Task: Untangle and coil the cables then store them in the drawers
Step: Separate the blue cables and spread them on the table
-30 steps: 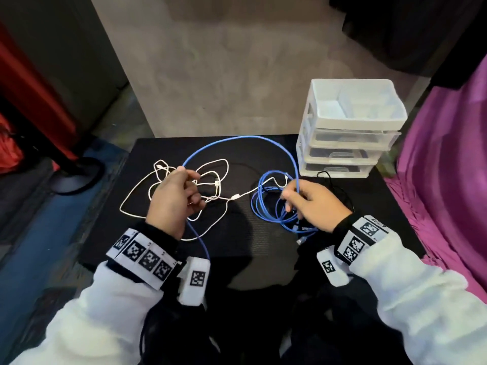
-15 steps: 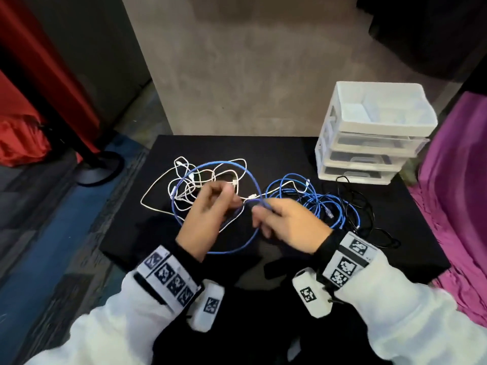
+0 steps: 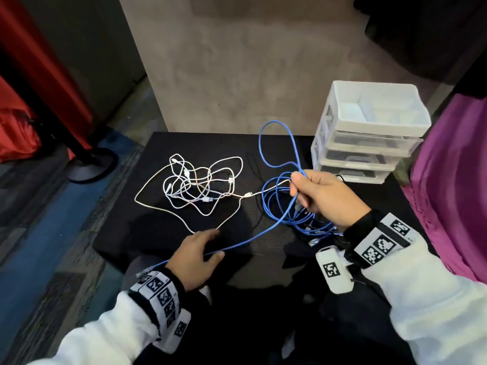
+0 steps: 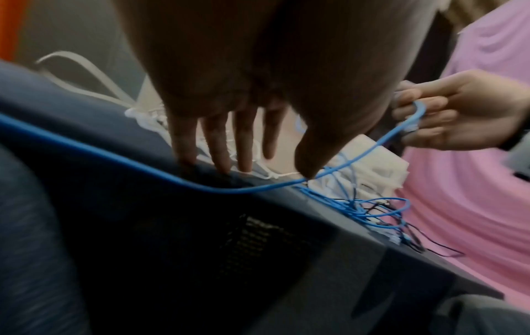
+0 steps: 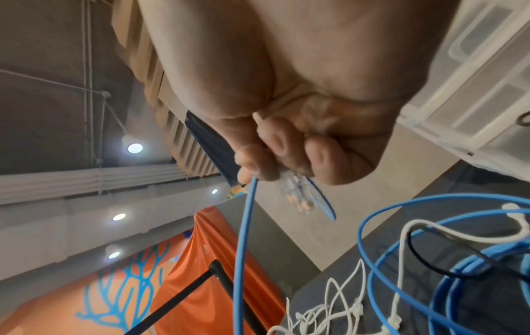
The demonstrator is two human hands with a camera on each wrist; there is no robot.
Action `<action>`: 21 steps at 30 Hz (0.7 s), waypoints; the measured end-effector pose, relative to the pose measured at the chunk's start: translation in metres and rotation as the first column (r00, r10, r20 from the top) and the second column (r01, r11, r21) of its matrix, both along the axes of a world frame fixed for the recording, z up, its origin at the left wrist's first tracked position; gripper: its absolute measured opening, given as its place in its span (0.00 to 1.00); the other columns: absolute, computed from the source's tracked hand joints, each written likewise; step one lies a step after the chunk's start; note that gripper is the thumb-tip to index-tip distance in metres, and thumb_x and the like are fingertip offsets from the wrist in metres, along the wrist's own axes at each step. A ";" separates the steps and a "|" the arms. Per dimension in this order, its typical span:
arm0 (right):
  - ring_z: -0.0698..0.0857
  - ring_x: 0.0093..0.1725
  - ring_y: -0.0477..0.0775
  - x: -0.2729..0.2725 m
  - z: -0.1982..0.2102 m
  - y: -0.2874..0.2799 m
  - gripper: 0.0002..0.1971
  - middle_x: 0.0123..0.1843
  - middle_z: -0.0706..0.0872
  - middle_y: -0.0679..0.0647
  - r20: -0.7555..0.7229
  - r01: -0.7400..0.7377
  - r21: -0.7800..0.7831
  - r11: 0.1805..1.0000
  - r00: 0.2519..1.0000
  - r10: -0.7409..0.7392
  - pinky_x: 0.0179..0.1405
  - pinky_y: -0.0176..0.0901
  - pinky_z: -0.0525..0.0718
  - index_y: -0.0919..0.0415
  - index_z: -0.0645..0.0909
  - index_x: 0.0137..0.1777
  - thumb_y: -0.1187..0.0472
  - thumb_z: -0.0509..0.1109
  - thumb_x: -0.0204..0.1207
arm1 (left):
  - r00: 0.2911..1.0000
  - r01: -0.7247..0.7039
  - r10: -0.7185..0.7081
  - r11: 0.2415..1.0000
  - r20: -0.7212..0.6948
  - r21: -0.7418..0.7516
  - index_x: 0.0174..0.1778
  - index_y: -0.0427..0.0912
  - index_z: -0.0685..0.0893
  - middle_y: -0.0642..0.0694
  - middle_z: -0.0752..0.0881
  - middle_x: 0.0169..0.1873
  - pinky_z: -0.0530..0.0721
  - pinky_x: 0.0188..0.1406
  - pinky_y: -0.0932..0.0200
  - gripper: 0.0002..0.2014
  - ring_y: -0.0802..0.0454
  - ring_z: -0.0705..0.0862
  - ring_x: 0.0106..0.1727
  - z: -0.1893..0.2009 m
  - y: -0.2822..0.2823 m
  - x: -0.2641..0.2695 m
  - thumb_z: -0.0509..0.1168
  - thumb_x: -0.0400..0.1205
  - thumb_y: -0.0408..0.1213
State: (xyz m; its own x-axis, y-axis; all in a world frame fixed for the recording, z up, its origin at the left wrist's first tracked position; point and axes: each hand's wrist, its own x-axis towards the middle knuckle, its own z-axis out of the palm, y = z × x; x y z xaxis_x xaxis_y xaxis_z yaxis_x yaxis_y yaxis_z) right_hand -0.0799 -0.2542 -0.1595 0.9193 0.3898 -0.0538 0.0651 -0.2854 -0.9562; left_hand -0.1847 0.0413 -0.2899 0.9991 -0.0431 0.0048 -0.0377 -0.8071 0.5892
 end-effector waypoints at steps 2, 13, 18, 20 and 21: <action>0.76 0.26 0.46 0.002 0.005 -0.002 0.21 0.25 0.74 0.53 -0.001 0.024 0.015 1.000 1.000 -0.024 0.25 0.29 0.69 0.64 0.81 0.42 0.53 0.58 0.92 | 0.994 -0.025 0.038 0.991 -0.098 0.129 0.65 0.56 0.87 0.55 0.85 0.57 0.79 0.70 0.52 0.22 0.50 0.82 0.62 -0.007 0.014 0.008 0.66 0.77 0.59; 0.76 0.23 0.41 0.002 0.031 0.001 0.19 0.26 0.71 0.55 -0.030 -0.016 0.105 0.994 0.999 0.020 0.28 0.42 0.59 0.65 0.79 0.43 0.56 0.57 0.93 | 0.989 0.073 -0.078 0.996 -0.127 -0.044 0.62 0.65 0.86 0.58 0.81 0.46 0.84 0.50 0.63 0.19 0.59 0.83 0.39 0.008 0.005 0.007 0.78 0.75 0.52; 0.62 0.21 0.49 0.004 0.051 0.032 0.19 0.24 0.69 0.55 -0.032 -0.112 0.365 0.924 0.991 0.133 0.28 0.49 0.55 0.62 0.78 0.40 0.56 0.58 0.91 | 0.968 0.206 -0.235 0.943 -0.084 -0.262 0.75 0.60 0.79 0.52 0.82 0.51 0.82 0.51 0.67 0.28 0.60 0.82 0.41 0.014 -0.054 0.020 0.77 0.78 0.48; 0.60 0.21 0.50 0.008 0.060 0.036 0.19 0.24 0.70 0.54 -0.022 -0.106 0.401 0.910 0.992 0.125 0.29 0.50 0.55 0.62 0.78 0.39 0.56 0.58 0.91 | 0.970 0.200 -0.230 0.941 -0.082 -0.274 0.65 0.60 0.86 0.53 0.82 0.47 0.79 0.58 0.67 0.17 0.59 0.83 0.46 0.016 -0.068 0.024 0.76 0.80 0.45; 0.60 0.21 0.50 0.009 0.064 0.035 0.19 0.24 0.70 0.53 -0.022 -0.090 0.411 0.907 0.994 0.109 0.31 0.51 0.54 0.62 0.78 0.39 0.56 0.58 0.91 | 0.967 0.188 -0.231 0.929 -0.103 -0.320 0.62 0.59 0.87 0.53 0.81 0.46 0.79 0.57 0.67 0.15 0.59 0.82 0.45 0.015 -0.074 0.025 0.76 0.80 0.44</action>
